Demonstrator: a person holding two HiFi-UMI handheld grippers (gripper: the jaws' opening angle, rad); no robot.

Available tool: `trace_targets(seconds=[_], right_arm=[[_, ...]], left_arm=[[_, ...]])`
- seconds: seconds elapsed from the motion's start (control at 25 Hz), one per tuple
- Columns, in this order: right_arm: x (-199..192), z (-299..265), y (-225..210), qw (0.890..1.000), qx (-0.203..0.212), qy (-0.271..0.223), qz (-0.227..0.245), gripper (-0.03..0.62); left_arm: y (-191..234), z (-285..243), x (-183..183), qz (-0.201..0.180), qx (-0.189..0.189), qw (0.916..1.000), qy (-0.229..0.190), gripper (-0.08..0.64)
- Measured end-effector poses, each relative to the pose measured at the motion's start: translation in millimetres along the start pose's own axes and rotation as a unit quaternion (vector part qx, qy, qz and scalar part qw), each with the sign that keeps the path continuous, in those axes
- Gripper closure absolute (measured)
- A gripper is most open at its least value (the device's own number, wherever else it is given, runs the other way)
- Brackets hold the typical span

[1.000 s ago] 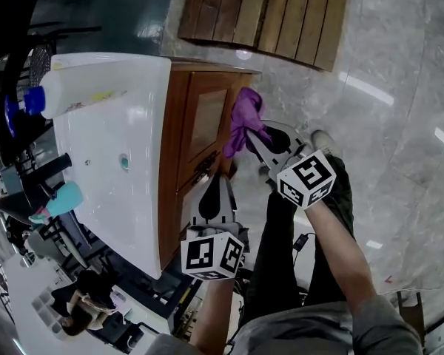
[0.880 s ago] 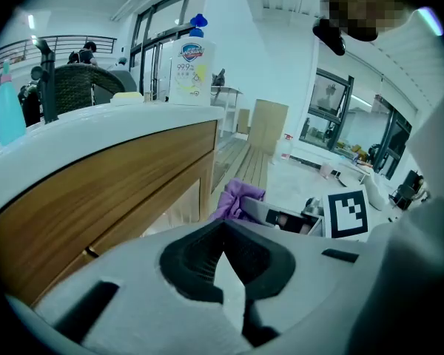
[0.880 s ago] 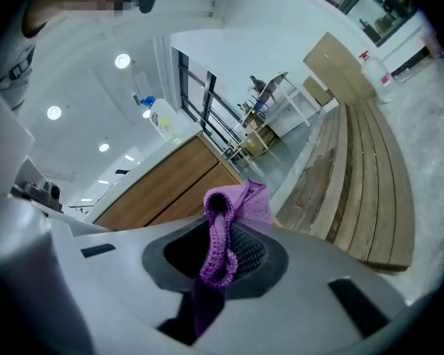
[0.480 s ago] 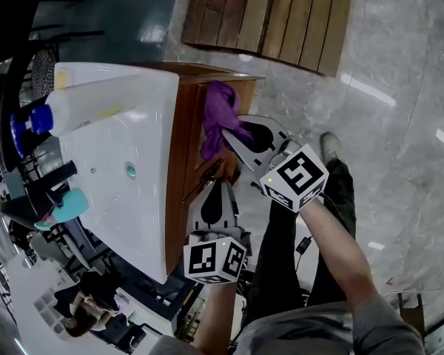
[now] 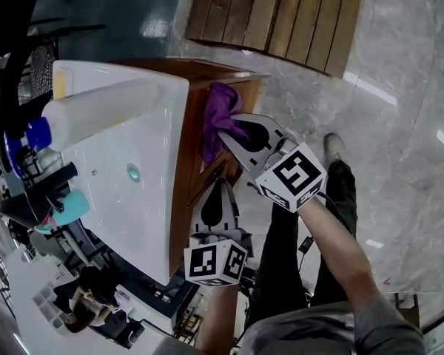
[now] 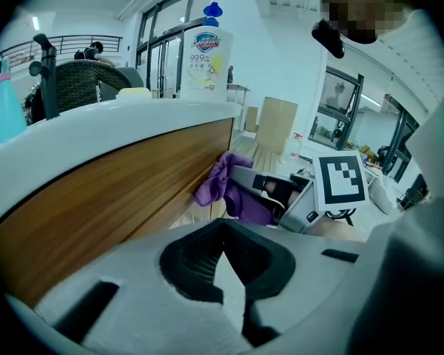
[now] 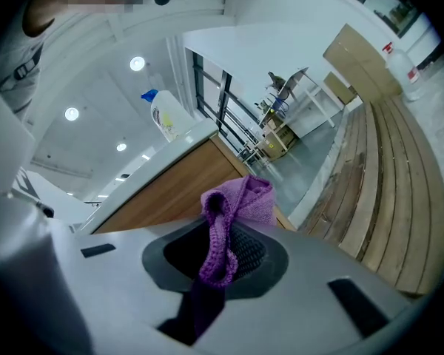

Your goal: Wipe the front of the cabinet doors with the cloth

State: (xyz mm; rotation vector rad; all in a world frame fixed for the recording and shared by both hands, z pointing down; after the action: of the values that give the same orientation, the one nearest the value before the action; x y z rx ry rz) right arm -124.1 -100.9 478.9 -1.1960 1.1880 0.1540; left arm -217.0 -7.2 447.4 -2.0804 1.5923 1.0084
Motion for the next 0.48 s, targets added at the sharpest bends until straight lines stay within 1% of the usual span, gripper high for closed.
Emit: trace_targets(seconds=[0.24,0.48], right_arm=[[2,-6,-4,1.000,-0.004,0.006,-0.004,0.541],[-5,-9,-21,0.999,-0.037,0.012,-0.019,0.545]], left_arm=[[-2,-5,-6,0.009,0.000,0.9999,0.006,0.552],[-2,-12,-6,0.009,0.000,0.9999,0.009,0.552]])
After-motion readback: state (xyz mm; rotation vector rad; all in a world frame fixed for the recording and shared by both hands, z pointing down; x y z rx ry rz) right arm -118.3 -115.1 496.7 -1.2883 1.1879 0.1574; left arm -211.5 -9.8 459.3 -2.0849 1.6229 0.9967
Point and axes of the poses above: the fingertips, and each gripper's own axes: z backward along the fingers, y to its left, x out of its top, the point moved 4 cm from there along z, backward along the fingers, and after that the axes turned 3 degrees about -x, right-handed, at the moved point
